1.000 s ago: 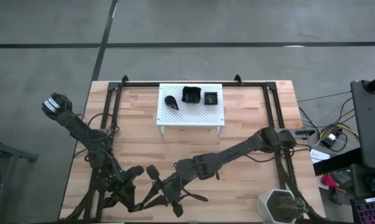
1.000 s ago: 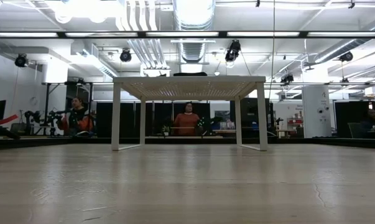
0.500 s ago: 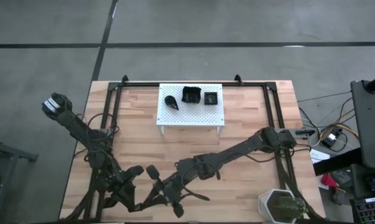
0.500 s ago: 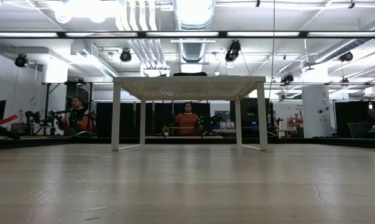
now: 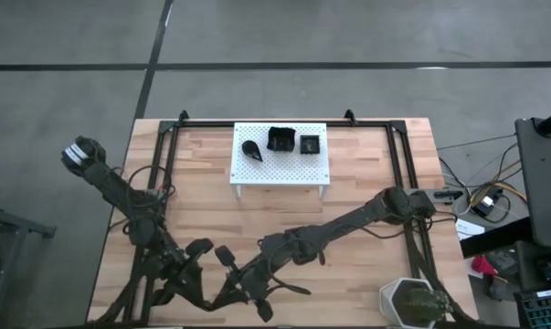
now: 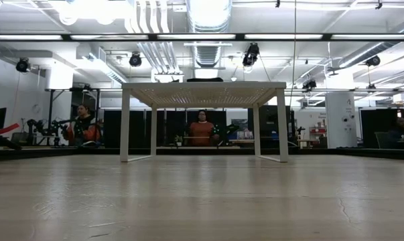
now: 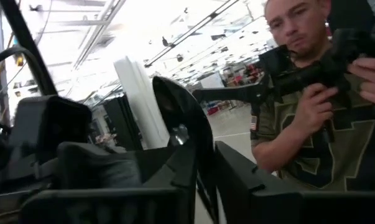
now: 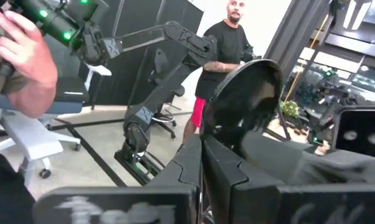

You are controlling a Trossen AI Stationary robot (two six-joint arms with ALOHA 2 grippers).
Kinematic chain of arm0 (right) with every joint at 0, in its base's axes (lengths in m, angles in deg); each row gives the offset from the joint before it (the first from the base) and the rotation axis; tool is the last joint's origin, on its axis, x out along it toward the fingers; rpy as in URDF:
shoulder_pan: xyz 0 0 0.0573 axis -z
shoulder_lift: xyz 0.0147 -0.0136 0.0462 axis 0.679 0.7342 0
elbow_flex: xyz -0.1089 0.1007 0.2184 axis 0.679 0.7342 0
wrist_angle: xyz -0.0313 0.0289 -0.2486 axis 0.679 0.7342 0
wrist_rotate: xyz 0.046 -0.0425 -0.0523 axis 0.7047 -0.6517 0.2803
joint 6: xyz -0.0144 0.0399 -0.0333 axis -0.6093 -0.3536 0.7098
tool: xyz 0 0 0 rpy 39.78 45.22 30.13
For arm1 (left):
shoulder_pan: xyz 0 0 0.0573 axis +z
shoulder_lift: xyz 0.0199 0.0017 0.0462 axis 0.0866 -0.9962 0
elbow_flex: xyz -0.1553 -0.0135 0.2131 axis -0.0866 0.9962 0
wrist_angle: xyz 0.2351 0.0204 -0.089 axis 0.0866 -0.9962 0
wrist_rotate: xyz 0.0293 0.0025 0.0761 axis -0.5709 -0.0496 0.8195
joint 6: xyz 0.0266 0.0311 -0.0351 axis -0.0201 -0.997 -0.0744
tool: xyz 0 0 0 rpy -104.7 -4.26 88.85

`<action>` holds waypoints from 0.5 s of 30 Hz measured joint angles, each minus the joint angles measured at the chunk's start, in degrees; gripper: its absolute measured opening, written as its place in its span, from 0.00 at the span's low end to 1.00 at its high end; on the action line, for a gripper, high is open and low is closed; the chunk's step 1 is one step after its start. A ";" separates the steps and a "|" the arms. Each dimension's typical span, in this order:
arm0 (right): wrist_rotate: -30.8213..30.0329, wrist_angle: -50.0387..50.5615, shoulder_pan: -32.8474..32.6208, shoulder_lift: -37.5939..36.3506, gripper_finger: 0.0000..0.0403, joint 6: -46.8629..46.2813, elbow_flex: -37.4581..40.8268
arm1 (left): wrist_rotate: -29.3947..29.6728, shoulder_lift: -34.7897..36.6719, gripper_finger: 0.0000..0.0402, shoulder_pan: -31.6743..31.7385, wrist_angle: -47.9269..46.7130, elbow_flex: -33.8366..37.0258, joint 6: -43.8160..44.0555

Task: Pick & Place Mini shaped plates
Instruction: Stack the drop shaped plate on top of the drop shaped plate on the shelf

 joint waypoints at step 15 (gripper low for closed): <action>-3.84 12.39 0.15 -0.54 0.02 -3.21 -2.20 | 0.98 3.29 0.36 -0.02 -4.64 0.00 7.12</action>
